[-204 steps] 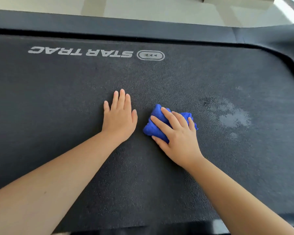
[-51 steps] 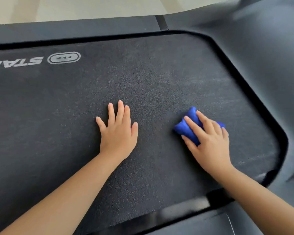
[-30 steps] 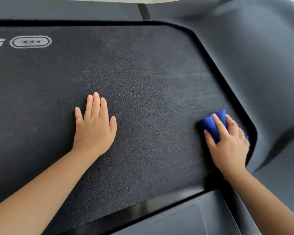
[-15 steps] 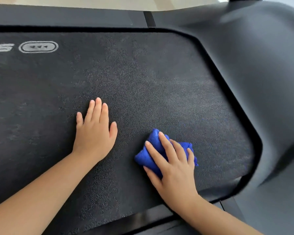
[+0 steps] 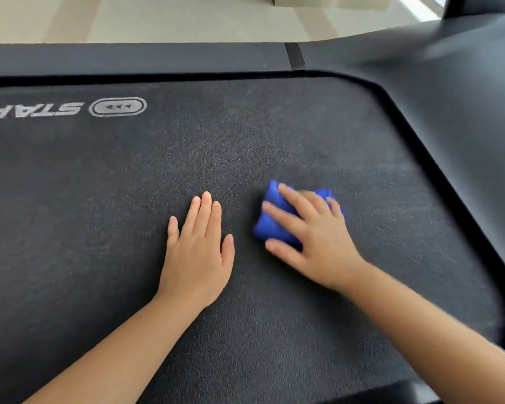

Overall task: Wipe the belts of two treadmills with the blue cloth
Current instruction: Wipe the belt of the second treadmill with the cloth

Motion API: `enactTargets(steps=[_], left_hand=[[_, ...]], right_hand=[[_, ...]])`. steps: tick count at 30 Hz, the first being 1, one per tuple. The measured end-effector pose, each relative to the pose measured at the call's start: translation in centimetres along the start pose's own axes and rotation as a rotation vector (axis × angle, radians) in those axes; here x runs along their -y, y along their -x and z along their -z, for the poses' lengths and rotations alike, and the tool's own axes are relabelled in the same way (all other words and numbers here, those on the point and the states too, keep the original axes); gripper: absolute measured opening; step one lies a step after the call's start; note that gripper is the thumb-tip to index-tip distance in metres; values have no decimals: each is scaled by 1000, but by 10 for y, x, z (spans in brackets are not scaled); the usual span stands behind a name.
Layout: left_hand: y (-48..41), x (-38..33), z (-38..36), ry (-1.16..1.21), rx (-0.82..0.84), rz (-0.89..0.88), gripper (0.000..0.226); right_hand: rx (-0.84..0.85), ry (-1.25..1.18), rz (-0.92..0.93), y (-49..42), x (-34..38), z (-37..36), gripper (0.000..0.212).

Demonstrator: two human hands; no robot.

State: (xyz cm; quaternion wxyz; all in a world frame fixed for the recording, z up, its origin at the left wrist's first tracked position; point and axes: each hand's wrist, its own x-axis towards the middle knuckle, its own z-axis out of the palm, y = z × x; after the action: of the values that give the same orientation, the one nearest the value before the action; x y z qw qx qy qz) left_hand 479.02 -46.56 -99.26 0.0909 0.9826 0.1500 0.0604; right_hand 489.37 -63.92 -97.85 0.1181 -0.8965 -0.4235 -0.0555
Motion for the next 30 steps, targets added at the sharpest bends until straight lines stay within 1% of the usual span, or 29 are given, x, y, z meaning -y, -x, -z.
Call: enactTargets(steps=[3,6,9,12,15,17,20,22,25,27,30], left_hand=[[-2,-1,0,-7,-1,2,59],[-1,-1,0,-17,-5,0,59],[-1,0,-1,-30,4,-3,59],[-1,0,-1,-33,3,1,59],[-1,0,0,-26,4,14,59],[-1,1,2,-2,-2,25,59],[-6,3,7,34,-7,23,56],[-22,7,10,11,-14,30,55],[-53,18,15,-36,44,111,57],[-66,25,8,-58,118,137,58],[-67,24,6,-74,128,156,61]], right_hand=[[8,-49,101,28,12,-1,51],[-44,-79,138,6,6,-8,50],[-102,-62,122,-46,2,-20,51],[-100,-41,109,-94,1,-31,49],[-95,-26,12,-118,6,-32,50],[-106,-39,-11,-107,11,-29,49],[-91,-36,50,-70,7,-24,48],[-71,-47,79,-60,0,-21,49],[-77,-54,71,-65,-3,-23,49],[-87,-43,79,-68,-4,-25,48],[-106,-46,102,-80,-7,-29,48]])
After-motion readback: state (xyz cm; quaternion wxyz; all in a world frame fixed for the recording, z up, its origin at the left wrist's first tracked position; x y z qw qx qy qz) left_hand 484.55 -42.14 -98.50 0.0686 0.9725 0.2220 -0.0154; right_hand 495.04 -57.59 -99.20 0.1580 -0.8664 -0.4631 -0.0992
